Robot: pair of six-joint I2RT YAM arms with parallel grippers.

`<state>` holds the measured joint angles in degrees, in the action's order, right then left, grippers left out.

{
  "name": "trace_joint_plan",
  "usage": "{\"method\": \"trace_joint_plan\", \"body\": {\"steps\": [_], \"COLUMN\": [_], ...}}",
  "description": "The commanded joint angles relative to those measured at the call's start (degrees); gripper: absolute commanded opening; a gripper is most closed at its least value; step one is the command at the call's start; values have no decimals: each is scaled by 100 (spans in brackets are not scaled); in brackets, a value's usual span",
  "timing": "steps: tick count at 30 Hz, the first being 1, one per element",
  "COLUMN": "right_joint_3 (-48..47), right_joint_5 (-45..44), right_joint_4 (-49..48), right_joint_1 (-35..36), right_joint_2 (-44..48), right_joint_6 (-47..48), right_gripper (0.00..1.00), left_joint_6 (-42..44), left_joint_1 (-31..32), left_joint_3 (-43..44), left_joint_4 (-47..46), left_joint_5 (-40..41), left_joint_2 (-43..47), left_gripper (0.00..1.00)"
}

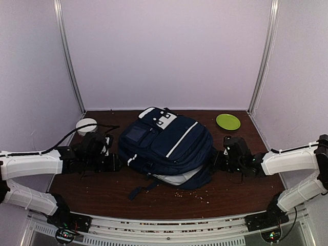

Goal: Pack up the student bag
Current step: Adjust the student bag at the center of the board.

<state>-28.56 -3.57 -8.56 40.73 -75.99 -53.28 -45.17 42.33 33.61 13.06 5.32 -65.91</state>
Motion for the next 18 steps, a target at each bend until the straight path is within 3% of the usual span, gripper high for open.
{"method": "trace_joint_plan", "body": {"steps": [1,5,9,11,14,18], "right_joint_3": [-433,-690,-683,-535,-275,55], "right_joint_5": [84,112,198,172,2,-160], "right_joint_4": [110,327,829,1128,1663,2242], "right_joint_1": [-526,-660,-650,-637,-607,-569], "right_joint_2": [-260,-373,32,393,1025,1976], "right_joint_6": [422,534,529,482,413,349], "right_gripper": [0,3,42,53,61,64], "left_joint_6": [545,834,1433,1747,2175,2769], "left_joint_1": [16,249,731,888,926,927], "left_joint_3": [415,600,1001,1244,1515,1690], "left_joint_4": [-402,-399,26,362,727,976], "left_joint_5": [-312,-272,26,262,417,429], "left_joint_2": [-331,-537,-739,-870,-1028,-1257], "left_gripper": [82,82,82,83,84,86]}}
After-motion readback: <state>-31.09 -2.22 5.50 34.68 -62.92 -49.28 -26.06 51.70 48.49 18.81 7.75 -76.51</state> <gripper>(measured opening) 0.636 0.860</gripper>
